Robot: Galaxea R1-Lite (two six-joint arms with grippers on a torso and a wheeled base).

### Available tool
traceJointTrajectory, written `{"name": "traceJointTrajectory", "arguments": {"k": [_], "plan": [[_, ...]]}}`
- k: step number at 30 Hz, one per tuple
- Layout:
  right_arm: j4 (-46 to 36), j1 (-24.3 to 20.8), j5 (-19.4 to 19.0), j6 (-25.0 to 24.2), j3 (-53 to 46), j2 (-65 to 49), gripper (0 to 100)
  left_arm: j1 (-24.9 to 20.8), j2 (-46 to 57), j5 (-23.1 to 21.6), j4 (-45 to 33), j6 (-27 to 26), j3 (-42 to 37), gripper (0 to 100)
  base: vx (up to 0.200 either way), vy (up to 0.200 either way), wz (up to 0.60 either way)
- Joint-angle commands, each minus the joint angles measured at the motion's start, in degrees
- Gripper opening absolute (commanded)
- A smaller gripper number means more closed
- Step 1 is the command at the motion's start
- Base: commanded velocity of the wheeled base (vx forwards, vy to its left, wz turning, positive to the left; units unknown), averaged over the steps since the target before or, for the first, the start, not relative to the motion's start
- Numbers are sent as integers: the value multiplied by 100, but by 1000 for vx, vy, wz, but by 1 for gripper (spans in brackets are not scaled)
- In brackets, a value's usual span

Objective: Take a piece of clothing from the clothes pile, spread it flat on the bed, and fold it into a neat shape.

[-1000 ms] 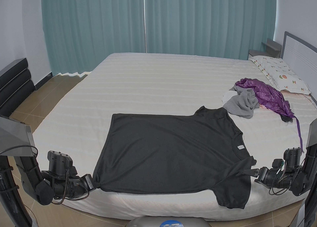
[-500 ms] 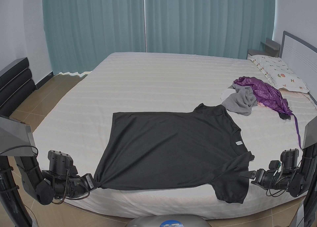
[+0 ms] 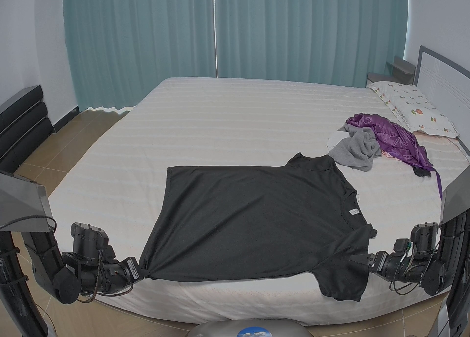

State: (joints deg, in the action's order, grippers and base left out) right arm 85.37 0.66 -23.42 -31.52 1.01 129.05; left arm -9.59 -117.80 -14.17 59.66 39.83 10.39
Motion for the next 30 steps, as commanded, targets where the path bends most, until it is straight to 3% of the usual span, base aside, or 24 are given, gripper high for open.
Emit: {"name": "traceJointTrajectory", "arguments": {"k": [1, 12, 13, 23, 30], "plan": [[103, -57, 4, -12, -101, 296, 100, 1, -6, 2, 2, 8, 7, 0, 0, 0, 0], [111, -22, 57, -20, -101, 270, 100, -7, -6, 2, 2, -1, -2, 0, 0, 0, 0], [111, -22, 109, -20, -101, 270, 0, -7, -6, 2, -7, -1, -2, 0, 0, 0, 0], [103, -31, 540, 6, -101, 296, 0, -7, 2, 19, 2, -1, -2, 0, 0, 0, 0], [-161, 40, 558, -3, -101, -55, 0, 1, 11, 45, 2, -19, -45, 0, 0, 0, 0]]}}
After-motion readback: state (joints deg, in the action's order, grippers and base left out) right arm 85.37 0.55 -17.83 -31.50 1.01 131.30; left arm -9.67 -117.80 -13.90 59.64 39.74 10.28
